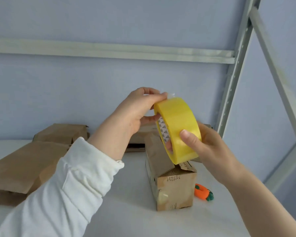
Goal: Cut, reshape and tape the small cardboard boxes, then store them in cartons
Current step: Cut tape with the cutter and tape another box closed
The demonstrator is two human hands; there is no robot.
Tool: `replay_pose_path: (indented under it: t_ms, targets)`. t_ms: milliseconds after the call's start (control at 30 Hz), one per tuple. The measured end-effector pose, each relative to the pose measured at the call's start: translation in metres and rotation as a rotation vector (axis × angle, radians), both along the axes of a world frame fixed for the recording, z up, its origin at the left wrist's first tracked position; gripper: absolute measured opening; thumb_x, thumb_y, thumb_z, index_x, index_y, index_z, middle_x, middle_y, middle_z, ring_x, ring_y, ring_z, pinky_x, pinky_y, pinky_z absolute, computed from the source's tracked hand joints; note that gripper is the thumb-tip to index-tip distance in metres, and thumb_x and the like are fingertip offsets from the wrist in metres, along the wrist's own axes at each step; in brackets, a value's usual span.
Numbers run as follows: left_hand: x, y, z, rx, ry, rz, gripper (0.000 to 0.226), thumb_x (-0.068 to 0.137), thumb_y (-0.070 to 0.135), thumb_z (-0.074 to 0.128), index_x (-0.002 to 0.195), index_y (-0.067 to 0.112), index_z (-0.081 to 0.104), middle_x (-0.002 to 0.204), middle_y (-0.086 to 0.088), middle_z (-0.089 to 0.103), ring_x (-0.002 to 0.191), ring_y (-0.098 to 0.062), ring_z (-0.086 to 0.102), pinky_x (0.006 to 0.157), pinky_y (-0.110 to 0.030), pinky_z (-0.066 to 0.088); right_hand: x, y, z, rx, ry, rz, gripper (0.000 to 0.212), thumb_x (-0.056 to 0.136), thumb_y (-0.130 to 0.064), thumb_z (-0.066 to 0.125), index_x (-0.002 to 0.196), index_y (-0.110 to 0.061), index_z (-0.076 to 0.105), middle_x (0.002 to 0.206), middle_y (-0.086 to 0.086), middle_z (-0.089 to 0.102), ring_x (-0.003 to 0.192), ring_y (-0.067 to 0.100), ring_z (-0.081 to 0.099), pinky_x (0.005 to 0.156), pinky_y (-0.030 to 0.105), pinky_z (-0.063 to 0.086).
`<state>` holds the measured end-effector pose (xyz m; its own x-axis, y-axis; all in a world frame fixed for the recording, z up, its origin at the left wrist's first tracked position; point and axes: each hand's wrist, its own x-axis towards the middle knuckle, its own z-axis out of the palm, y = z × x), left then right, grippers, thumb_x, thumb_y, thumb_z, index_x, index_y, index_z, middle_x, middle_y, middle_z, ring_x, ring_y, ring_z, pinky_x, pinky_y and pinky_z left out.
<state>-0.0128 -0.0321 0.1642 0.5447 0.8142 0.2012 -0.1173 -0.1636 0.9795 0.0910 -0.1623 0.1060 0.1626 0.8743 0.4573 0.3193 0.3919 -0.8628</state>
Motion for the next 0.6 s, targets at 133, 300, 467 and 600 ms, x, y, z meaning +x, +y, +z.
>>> replay_pose_path:
  t_ms: [133, 300, 467, 600]
  targets:
    - [0.011, 0.031, -0.004, 0.136, 0.180, -0.031, 0.016, 0.087, 0.031, 0.062, 0.073, 0.026, 0.059, 0.074, 0.013, 0.062, 0.075, -0.005, 0.057, 0.055, -0.023, 0.030, -0.002, 0.016, 0.010, -0.078, 0.148, -0.102, 0.035, 0.074, -0.048, 0.066, 0.084, -0.015, 0.064, 0.069, 0.001, 0.072, 0.062, 0.011, 0.068, 0.053, 0.023, 0.054]
    - [0.036, 0.066, -0.041, 0.057, 0.216, -0.096, 0.018, 0.085, 0.023, 0.066, 0.069, 0.020, 0.059, 0.058, 0.010, 0.059, 0.049, 0.002, 0.054, 0.048, -0.019, 0.030, 0.011, 0.033, 0.003, -0.244, 0.233, -0.225, 0.052, 0.063, -0.060, 0.058, 0.093, -0.019, 0.066, 0.080, 0.000, 0.075, 0.072, 0.017, 0.072, 0.065, 0.031, 0.058]
    - [0.062, 0.100, -0.081, -0.082, 0.241, -0.080, 0.022, 0.089, 0.011, 0.057, 0.068, 0.018, 0.056, 0.071, 0.000, 0.060, 0.062, -0.009, 0.054, 0.059, -0.025, 0.040, 0.021, 0.037, -0.033, -0.258, 0.056, -0.159, 0.070, 0.056, -0.070, 0.071, 0.112, -0.030, 0.060, 0.106, -0.016, 0.069, 0.100, 0.006, 0.065, 0.087, 0.025, 0.053]
    - [0.076, 0.113, -0.100, -0.133, 0.238, -0.121, 0.020, 0.088, 0.006, 0.058, 0.070, 0.014, 0.057, 0.073, -0.006, 0.062, 0.059, -0.009, 0.060, 0.063, -0.021, 0.053, 0.015, 0.056, -0.047, -0.070, 0.105, -0.500, 0.037, 0.066, -0.053, 0.052, 0.095, -0.031, 0.059, 0.083, -0.023, 0.070, 0.080, -0.006, 0.064, 0.070, 0.017, 0.049]
